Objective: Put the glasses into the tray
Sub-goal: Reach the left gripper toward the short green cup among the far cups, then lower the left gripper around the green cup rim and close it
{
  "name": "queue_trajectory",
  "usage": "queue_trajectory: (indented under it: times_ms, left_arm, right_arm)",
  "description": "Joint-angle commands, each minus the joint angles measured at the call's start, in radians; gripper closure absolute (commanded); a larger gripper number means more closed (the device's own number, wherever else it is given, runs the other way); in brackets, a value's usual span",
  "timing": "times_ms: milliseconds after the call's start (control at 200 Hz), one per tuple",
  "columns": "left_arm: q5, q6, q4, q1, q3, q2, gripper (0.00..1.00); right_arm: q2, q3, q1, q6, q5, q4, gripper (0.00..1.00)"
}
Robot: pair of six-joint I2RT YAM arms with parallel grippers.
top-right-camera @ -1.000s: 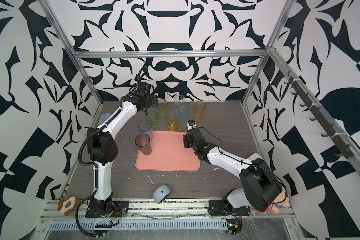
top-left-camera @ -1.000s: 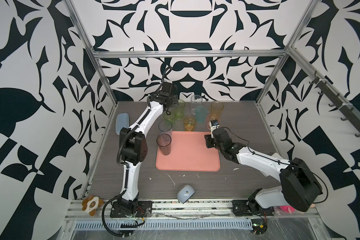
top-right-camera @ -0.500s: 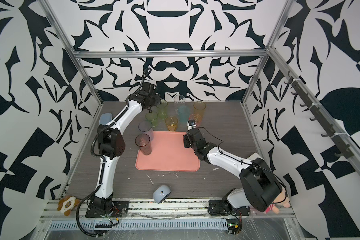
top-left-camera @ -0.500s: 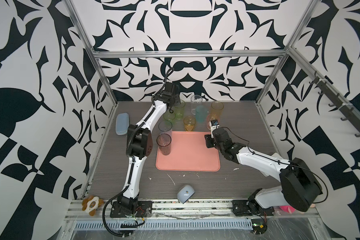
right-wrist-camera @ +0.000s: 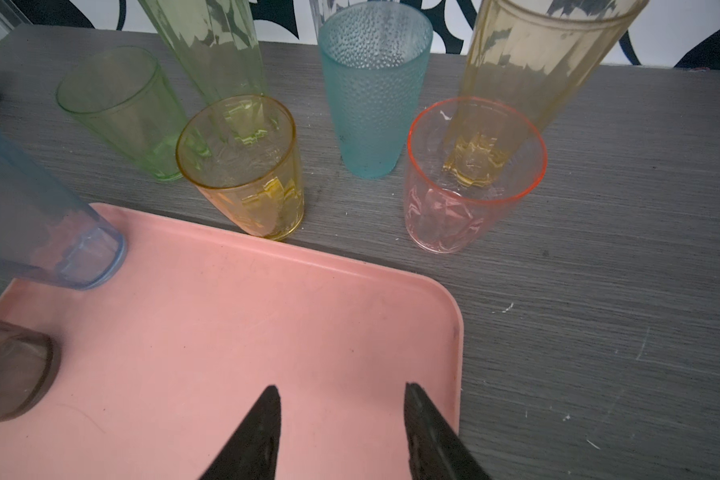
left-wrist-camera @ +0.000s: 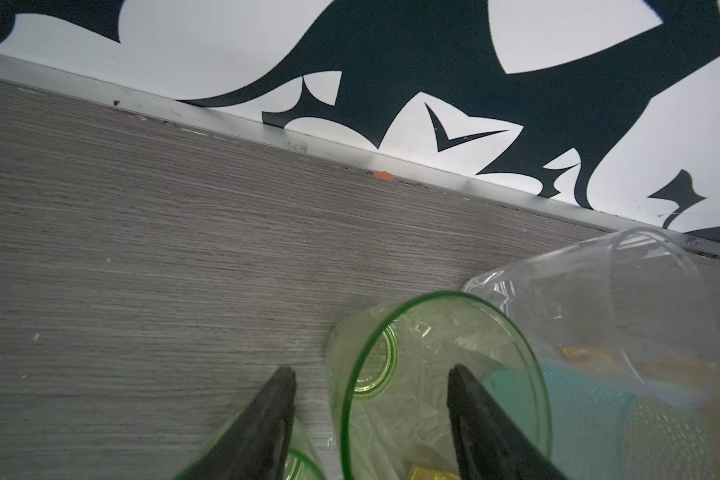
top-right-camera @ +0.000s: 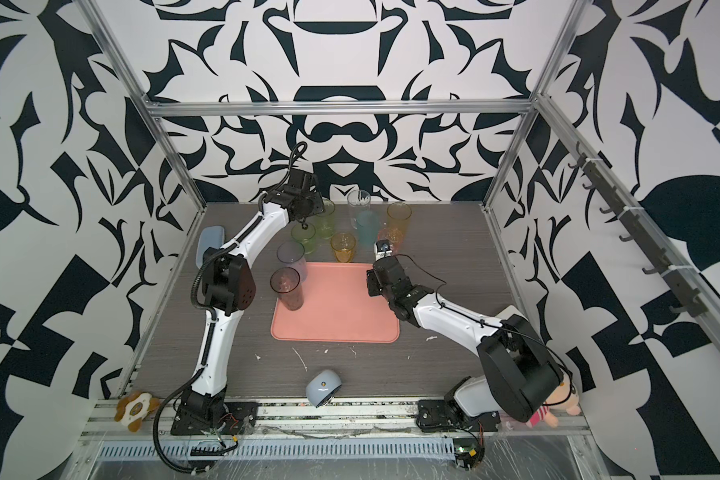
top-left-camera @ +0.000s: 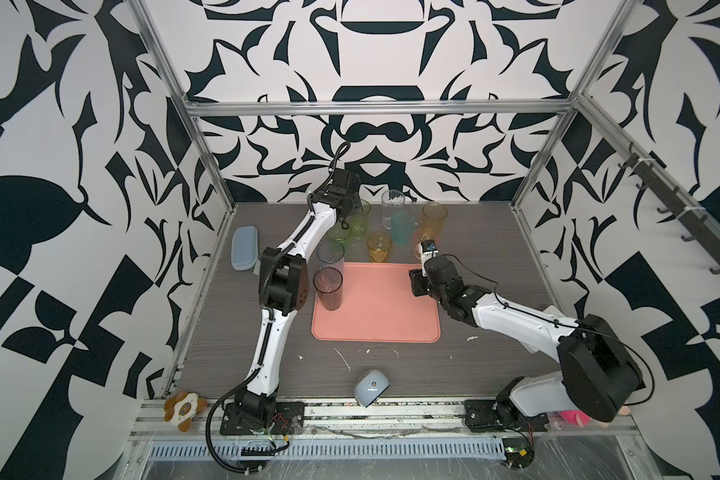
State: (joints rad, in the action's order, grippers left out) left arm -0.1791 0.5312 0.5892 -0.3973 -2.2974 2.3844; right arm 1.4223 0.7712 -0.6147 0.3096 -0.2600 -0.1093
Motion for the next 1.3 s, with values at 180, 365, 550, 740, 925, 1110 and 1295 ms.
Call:
queue_trajectory:
  times_ms: [180,365,550,740,925,1110,1295]
  left_arm:
    - [0.009,0.040,0.021,0.006,-0.067,0.049,0.39]
    - [0.015,0.049,0.022,0.006,-0.073,0.056,0.40]
    - [0.031,0.059,0.023,0.006,-0.072,0.062,0.44]
    - [0.037,0.065,0.027,0.005,-0.062,0.062,0.49]
    - [0.046,0.069,0.028,0.006,-0.056,0.059,0.56]
    - [0.047,0.069,0.027,0.006,-0.044,0.051,0.61]
    - [0.044,0.070,0.016,0.005,-0.019,0.038,0.66]
  right_arm:
    - [0.016,0.037,0.003,-0.016,-0.021,-0.011,0.49]
    - [0.014,0.037,0.004,-0.017,-0.022,-0.010,0.49]
    - [0.014,0.038,0.002,-0.017,-0.022,-0.010,0.49]
    - [0.014,0.038,0.003,-0.017,-0.022,-0.009,0.50]
    - [0.013,0.038,0.003,-0.017,-0.022,-0.009,0.50]
    - [0.012,0.042,0.004,-0.020,-0.021,-0.002,0.50]
    - [0.013,0.042,0.003,-0.019,-0.022,0.000,0.50]
